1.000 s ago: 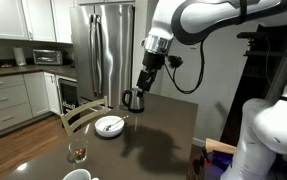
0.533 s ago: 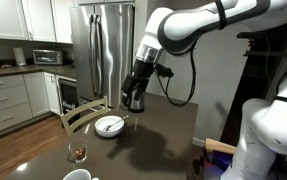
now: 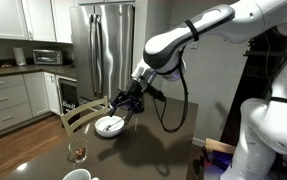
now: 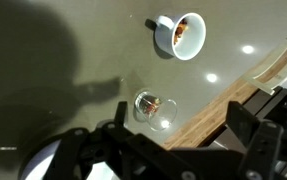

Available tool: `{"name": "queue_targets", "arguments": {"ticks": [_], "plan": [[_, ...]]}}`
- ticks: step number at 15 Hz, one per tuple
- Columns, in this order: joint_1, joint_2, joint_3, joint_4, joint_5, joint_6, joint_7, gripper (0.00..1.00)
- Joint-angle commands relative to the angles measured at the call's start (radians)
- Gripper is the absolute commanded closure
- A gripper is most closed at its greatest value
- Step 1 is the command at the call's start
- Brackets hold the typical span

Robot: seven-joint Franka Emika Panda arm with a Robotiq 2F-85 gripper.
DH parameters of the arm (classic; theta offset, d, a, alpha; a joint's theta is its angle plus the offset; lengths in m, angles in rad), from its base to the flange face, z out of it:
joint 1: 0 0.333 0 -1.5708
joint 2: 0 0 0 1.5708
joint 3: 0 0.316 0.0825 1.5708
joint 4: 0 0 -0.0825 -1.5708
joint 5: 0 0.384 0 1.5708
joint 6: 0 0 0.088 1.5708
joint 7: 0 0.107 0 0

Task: Pour the contents of the glass cup into the bowl

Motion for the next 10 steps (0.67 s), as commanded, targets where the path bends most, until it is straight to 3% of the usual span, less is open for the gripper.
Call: {"name": "queue_targets", "arguments": {"ticks": [1, 2, 3, 5, 7, 10], "plan": [[0.130, -0.020, -0.100, -0.080, 0.281, 0.068, -0.099, 0.00], [0.112, -0.021, -0.069, -0.093, 0.364, 0.074, -0.181, 0.00], [0.041, 0.002, -0.018, -0.057, 0.257, 0.034, -0.098, 0.00], [0.048, 0.001, -0.016, -0.075, 0.330, 0.039, -0.150, 0.00], [0.048, -0.001, -0.016, -0.076, 0.335, 0.039, -0.151, 0.00], [0.026, 0.060, -0.006, -0.032, 0.483, 0.106, -0.117, 0.00]]}}
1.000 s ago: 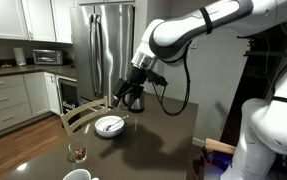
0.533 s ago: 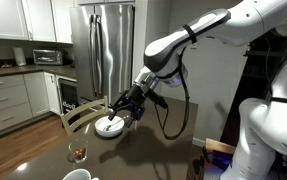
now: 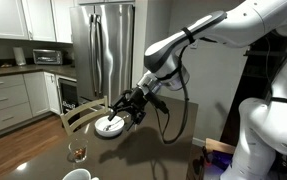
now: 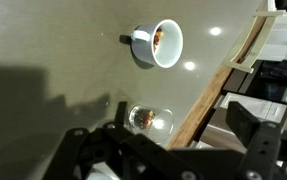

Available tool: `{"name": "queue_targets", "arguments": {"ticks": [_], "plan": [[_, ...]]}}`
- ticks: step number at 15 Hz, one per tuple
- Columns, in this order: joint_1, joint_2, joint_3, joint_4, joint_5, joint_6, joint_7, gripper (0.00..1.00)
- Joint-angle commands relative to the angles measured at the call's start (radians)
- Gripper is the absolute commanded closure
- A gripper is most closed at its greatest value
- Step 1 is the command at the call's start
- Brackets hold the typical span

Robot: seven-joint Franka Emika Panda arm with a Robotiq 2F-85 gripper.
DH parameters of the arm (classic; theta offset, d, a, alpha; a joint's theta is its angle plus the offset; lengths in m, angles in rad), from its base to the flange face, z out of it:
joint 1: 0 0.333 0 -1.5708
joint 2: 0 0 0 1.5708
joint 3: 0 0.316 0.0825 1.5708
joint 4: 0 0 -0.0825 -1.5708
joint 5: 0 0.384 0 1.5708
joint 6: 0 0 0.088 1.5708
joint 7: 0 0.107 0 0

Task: Pour the contents of the glass cup into the bowl

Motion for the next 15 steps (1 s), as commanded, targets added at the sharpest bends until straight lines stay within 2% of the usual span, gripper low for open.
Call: {"name": "queue_targets", "arguments": {"ticks": [1, 3, 4, 7, 10, 12, 13, 15], "plan": [[-0.046, 0.069, 0.036, 0.048, 0.154, 0.047, 0.012, 0.00], [-0.057, 0.104, 0.039, 0.075, 0.278, 0.038, -0.004, 0.00], [-0.021, 0.129, 0.003, 0.091, 0.339, 0.034, -0.016, 0.00], [-0.018, 0.189, 0.009, 0.129, 0.540, 0.010, -0.053, 0.00], [-0.012, 0.251, 0.016, 0.143, 0.783, -0.014, -0.145, 0.00], [-0.022, 0.275, 0.003, 0.129, 0.948, -0.071, -0.209, 0.00], [-0.064, 0.290, 0.039, 0.119, 1.027, -0.106, -0.247, 0.00], [-0.079, 0.323, 0.033, 0.082, 1.191, -0.198, -0.329, 0.00]]}}
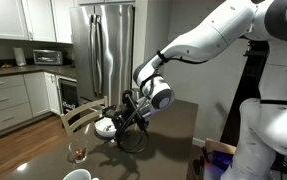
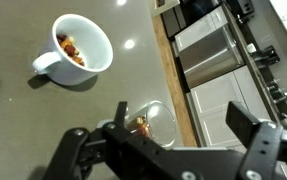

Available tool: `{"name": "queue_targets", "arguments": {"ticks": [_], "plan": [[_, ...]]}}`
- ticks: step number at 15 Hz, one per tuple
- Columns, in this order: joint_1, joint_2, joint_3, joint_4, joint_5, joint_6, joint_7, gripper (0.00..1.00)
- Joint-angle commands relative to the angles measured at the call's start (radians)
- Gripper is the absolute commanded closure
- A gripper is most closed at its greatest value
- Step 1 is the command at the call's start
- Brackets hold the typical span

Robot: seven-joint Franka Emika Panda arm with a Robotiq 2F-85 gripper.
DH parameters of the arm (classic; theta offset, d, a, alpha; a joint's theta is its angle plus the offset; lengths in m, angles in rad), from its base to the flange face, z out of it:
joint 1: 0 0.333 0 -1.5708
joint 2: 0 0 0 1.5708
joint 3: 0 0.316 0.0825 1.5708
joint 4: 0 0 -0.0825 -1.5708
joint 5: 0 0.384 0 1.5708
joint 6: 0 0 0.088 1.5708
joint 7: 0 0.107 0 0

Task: Pour the contents of the glass cup into the bowl

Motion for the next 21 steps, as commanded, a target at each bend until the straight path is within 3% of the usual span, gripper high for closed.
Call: {"name": "queue_targets", "arguments": {"ticks": [1, 3, 6, 7, 8, 16, 21], "plan": [[-0.056, 0.057, 0.010, -0.058, 0.273, -0.163, -0.156, 0.00], [-0.065, 0.097, 0.008, -0.106, 0.415, -0.287, -0.220, 0.00], [-0.066, 0.168, 0.012, -0.154, 0.520, -0.465, -0.245, 0.00], [-0.065, 0.177, 0.005, -0.149, 0.458, -0.470, -0.249, 0.00], [-0.059, 0.155, 0.006, -0.145, 0.454, -0.422, -0.222, 0.00], [-0.064, 0.197, 0.005, -0.112, 0.452, -0.442, -0.163, 0.00], [-0.075, 0.224, 0.016, -0.095, 0.453, -0.600, -0.044, 0.00]]}}
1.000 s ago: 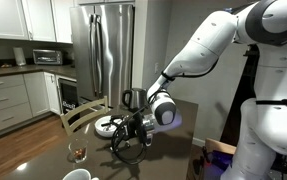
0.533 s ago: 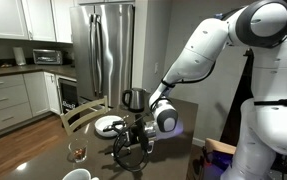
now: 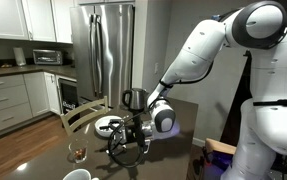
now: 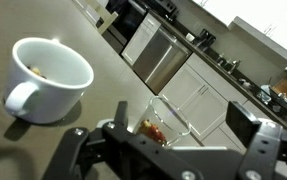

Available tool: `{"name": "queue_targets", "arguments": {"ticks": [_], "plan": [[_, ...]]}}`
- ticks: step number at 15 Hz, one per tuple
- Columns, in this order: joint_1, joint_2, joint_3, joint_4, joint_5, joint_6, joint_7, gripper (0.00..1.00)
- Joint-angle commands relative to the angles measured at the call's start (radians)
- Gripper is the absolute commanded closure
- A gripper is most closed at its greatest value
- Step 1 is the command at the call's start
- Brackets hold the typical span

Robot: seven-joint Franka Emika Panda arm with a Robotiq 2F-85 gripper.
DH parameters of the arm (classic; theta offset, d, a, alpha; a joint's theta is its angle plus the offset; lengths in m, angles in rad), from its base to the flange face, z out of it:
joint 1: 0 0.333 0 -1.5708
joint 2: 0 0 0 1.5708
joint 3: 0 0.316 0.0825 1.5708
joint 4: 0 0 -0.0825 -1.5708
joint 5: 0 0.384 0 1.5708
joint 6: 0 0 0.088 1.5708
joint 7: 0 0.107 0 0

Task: Pour the contents of the glass cup into the bowl

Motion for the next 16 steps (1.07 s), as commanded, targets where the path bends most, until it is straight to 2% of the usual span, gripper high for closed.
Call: {"name": "queue_targets", "arguments": {"ticks": [1, 4, 5, 8, 16], "plan": [[-0.027, 0.033, 0.022, 0.016, -0.003, -0.143, 0.098, 0.00], [-0.026, 0.046, 0.034, 0.011, -0.003, -0.265, 0.159, 0.00], [-0.009, 0.033, 0.034, 0.016, -0.013, -0.211, 0.121, 0.00], [-0.015, 0.035, 0.036, 0.009, -0.008, -0.219, 0.114, 0.00], [-0.110, 0.097, 0.015, 0.036, -0.005, -0.316, 0.383, 0.00]]}}
